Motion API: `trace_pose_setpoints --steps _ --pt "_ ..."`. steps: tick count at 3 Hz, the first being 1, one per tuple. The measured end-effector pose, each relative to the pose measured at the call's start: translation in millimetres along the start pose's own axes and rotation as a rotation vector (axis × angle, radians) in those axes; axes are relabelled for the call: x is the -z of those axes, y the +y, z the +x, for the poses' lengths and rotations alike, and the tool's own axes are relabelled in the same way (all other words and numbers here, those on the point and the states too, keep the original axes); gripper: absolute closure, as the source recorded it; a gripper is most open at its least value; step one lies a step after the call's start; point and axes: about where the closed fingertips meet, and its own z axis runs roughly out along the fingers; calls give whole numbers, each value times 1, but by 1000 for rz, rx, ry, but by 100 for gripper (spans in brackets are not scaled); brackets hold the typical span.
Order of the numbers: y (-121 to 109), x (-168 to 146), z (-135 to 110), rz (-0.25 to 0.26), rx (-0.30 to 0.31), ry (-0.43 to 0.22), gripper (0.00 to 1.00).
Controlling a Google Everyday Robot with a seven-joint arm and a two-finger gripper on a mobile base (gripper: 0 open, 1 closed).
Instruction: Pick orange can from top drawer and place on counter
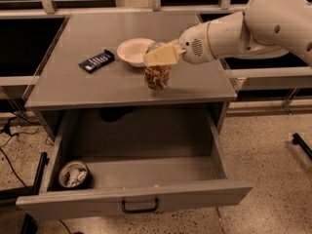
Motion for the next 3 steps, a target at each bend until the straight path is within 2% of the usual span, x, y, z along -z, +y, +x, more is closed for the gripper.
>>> trace_pose_setpoints --steps 1,3 --pt "-10 -7 0 20 8 -1 100" --pt "-14 -17 8 30 21 18 100"
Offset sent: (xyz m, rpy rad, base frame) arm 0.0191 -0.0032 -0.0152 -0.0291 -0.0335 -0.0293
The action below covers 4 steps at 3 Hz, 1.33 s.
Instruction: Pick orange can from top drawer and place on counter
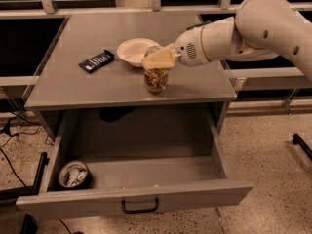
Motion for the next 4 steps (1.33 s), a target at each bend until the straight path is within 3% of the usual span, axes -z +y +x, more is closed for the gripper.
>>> trace_pose_setpoints --steps 2,3,4 --pt "0 -8 6 -2 3 24 100" --pt "0 -8 6 -2 3 24 83" --pt "0 -8 6 -2 3 24 60"
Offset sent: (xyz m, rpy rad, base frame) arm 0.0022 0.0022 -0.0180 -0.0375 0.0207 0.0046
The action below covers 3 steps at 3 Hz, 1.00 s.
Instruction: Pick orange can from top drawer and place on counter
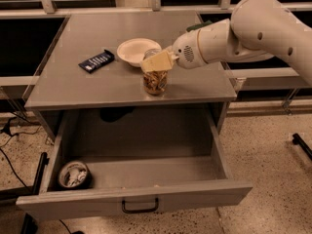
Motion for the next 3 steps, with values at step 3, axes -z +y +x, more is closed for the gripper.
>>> trace_pose_setpoints --steps 3 --pt "0 0 0 0 0 0 0"
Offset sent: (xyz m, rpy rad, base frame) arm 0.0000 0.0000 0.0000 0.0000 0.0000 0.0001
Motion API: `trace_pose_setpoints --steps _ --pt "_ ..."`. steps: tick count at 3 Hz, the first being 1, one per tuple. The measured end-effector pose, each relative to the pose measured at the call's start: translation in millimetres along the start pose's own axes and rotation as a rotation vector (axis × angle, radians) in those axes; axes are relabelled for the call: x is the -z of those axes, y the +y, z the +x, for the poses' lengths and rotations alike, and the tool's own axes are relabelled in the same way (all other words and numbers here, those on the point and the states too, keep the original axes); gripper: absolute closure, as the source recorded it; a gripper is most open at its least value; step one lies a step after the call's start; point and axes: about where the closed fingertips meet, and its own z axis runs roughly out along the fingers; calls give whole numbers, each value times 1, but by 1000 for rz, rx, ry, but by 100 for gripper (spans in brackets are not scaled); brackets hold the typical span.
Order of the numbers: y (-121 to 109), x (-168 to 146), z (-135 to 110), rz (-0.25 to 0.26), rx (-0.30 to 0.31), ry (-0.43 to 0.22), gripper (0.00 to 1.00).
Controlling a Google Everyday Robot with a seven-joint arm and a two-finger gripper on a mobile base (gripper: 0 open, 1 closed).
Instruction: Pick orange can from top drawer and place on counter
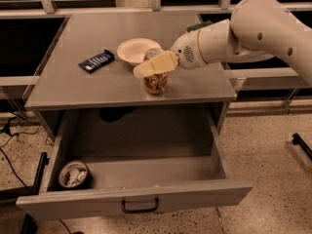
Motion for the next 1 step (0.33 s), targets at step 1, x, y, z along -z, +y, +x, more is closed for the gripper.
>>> trace_pose_setpoints --steps 1 --pt "0 0 0 0 0 0 0"
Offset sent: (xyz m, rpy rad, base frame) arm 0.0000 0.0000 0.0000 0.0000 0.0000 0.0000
